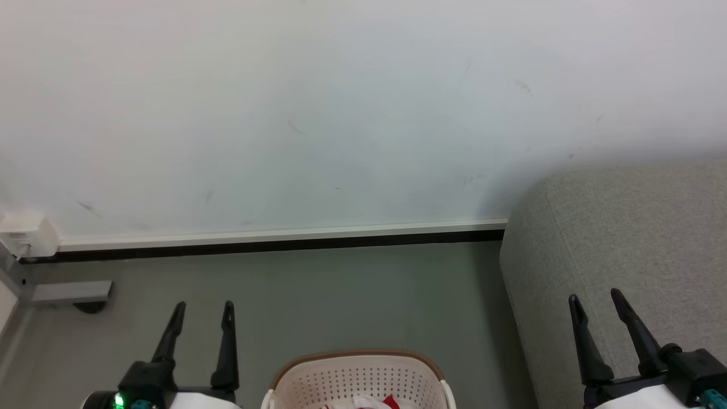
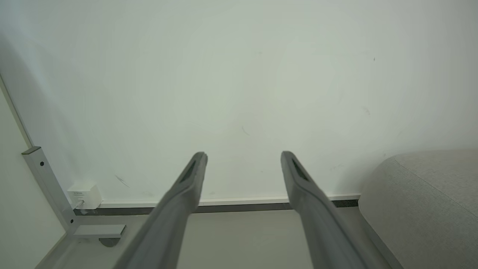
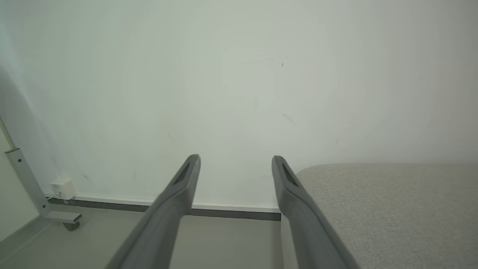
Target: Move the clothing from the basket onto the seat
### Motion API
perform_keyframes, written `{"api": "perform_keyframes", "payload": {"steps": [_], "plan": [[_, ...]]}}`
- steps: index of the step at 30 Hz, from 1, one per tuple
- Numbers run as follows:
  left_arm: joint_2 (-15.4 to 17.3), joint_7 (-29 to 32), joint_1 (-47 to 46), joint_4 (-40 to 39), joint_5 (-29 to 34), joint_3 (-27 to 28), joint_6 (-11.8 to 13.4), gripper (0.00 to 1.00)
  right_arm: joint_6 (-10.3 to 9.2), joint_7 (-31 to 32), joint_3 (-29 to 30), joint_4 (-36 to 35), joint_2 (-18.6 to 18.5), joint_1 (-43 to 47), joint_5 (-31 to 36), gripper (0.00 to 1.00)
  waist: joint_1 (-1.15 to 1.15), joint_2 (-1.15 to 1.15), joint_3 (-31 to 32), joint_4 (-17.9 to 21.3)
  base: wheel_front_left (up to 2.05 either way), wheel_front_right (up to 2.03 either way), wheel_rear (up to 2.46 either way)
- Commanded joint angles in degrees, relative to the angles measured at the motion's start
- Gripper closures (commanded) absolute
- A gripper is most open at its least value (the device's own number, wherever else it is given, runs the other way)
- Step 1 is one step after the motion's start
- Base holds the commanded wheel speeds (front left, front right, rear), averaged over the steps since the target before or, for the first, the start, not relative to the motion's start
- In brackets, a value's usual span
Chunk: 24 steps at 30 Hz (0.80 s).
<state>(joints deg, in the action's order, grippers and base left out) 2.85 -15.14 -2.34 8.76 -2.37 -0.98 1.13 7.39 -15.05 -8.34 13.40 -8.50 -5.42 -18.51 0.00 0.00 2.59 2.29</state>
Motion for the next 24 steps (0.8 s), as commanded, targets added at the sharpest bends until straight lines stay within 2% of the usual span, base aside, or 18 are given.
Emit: {"api": "perform_keyframes", "payload": {"steps": [1,16,24], "plan": [[0.21,-0.02,0.44,-0.28,0.68,0.04,0.06,0.0,0.19,-0.19,0.48,-0.23,0.25,-0.29,-1.07,0.0,0.0,0.0,-0.13,0.1,0.0,0.0,0.0],[0.14,-0.03,-1.53,2.87,-4.01,0.37,-0.78,0.0,0.19,-0.18,0.14,-1.45,-1.46,-2.22,-5.16,0.0,0.0,0.0,-3.88,2.85,0.0,0.0,0.0],[0.14,-0.02,-5.77,5.32,-4.8,-0.52,-1.57,0.0,0.18,-0.09,0.99,-4.07,-1.85,-5.54,-7.61,0.0,0.0,0.0,-11.1,4.91,0.0,0.0,0.0]]}}
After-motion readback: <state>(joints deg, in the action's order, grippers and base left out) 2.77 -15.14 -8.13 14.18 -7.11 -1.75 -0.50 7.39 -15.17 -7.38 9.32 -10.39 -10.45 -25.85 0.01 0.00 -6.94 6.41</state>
